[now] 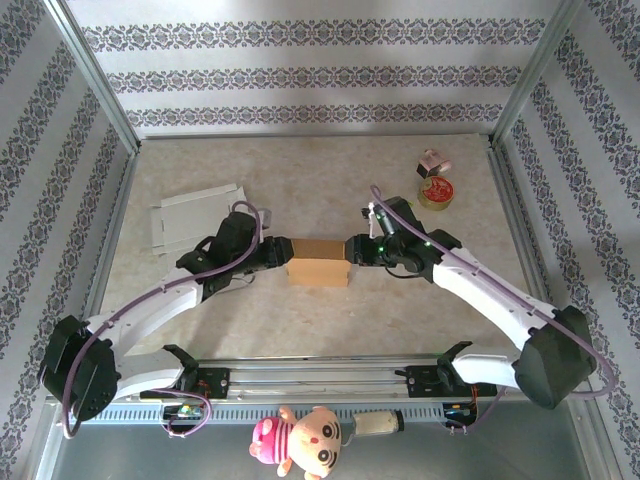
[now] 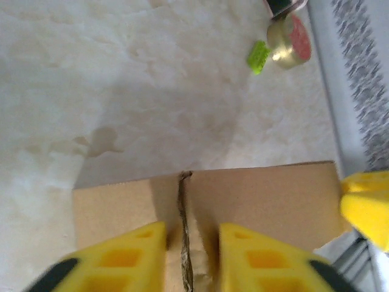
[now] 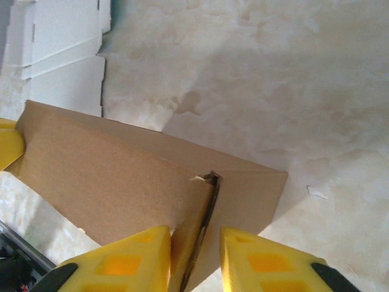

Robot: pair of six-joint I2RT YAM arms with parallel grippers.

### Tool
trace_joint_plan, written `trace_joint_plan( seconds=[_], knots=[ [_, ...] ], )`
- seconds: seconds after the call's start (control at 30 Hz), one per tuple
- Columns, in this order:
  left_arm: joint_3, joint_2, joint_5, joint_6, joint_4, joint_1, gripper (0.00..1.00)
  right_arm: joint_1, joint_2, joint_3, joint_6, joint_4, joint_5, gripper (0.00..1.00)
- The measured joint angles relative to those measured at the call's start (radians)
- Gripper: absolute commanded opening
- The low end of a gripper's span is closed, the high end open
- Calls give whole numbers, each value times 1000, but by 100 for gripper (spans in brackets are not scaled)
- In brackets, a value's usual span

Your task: Fold the paper box

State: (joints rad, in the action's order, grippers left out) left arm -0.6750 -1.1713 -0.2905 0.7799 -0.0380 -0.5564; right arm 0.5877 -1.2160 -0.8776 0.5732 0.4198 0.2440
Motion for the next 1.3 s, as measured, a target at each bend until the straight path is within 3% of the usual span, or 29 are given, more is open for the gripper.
trace_joint_plan(
  seconds=[0.17,0.37,0.5,0.63,0.87,0.93,1.1,1.3],
  knots=[
    [82,84,61,39,69,-69,18,55,95,73,18,-21,-37,29],
    [103,254,96,60,-129,-192,54,112,237,118,63,150,-32,48],
    [101,366,128,63,-225,-208,63,115,340,140,103,210,-44,66],
    [101,349,134,72,-248,-208,68,114,371,178,163,180,-57,79],
    [129,147,99,88,-238,-221,74,164,226,289,274,73,-28,77],
    [141,99,81,93,-219,-235,74,208,195,325,315,27,-21,71],
    [180,-19,23,148,-93,-266,55,274,105,426,452,-177,21,48],
    [78,-194,74,161,-13,-262,49,223,64,417,522,-262,-30,42]
  ],
)
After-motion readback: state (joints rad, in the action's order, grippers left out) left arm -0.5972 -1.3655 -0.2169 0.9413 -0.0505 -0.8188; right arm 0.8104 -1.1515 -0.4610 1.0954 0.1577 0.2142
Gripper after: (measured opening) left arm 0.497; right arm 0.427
